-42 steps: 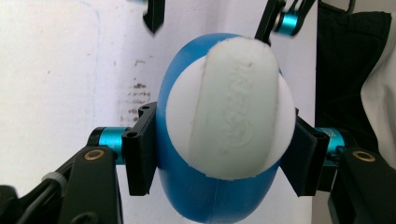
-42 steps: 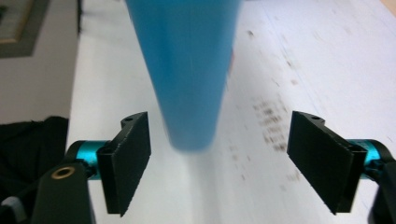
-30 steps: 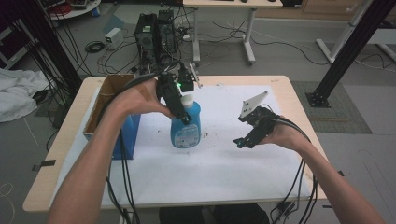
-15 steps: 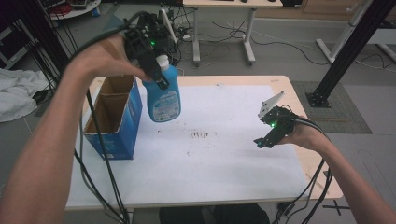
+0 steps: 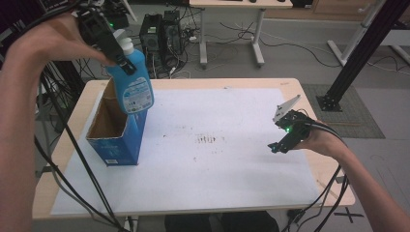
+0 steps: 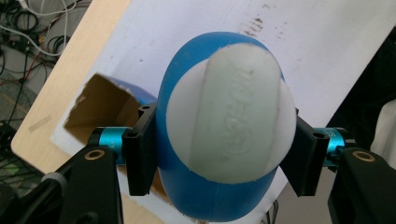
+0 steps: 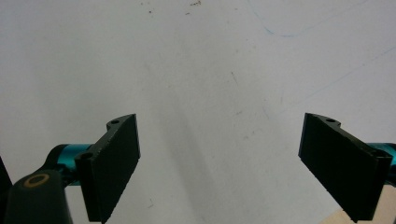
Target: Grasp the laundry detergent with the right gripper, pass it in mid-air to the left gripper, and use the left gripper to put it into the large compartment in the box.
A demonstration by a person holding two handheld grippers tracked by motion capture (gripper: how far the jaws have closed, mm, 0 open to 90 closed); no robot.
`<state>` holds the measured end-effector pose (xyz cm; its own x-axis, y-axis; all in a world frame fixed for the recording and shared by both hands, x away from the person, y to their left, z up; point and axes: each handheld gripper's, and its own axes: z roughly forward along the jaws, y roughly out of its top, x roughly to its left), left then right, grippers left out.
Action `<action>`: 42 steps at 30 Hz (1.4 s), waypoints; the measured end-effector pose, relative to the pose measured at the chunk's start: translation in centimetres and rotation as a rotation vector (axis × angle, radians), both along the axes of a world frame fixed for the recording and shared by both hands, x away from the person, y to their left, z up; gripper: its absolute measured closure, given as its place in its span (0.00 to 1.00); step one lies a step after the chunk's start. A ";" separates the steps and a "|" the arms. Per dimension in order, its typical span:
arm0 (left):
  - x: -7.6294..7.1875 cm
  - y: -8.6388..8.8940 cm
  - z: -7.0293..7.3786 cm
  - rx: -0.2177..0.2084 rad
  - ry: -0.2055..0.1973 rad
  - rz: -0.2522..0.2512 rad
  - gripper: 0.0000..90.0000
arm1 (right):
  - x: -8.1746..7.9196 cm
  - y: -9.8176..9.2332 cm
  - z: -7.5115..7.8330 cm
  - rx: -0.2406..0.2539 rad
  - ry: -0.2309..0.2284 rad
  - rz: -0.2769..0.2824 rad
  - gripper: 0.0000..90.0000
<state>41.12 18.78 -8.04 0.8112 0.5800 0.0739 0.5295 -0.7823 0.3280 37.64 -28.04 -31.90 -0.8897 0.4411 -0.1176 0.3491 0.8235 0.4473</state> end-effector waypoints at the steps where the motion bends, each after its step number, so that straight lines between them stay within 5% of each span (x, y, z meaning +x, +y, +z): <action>1: 0.0 0.5 0.0 -0.003 -0.001 0.008 0.42 | 0.0 -0.1 -0.1 -0.012 0.008 0.014 0.13; 12: 0.1 5.2 -0.4 0.032 0.006 0.078 0.42 | 0.0 -0.2 -0.3 -0.017 -0.001 -0.010 0.13; 18: 0.3 6.4 -1.2 0.046 0.007 0.093 0.42 | 0.0 -0.2 -0.4 -0.019 -0.004 -0.012 0.13; 42: 1.2 6.7 -8.1 0.072 0.073 0.055 0.42 | 0.1 -0.5 -0.5 -0.043 -0.005 0.022 0.13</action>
<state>42.30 25.51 -16.16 0.7833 0.6189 0.0592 0.5924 -0.7719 0.2308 37.77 -28.54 -32.43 -0.8984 0.4160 -0.1407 0.3285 0.8492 0.4135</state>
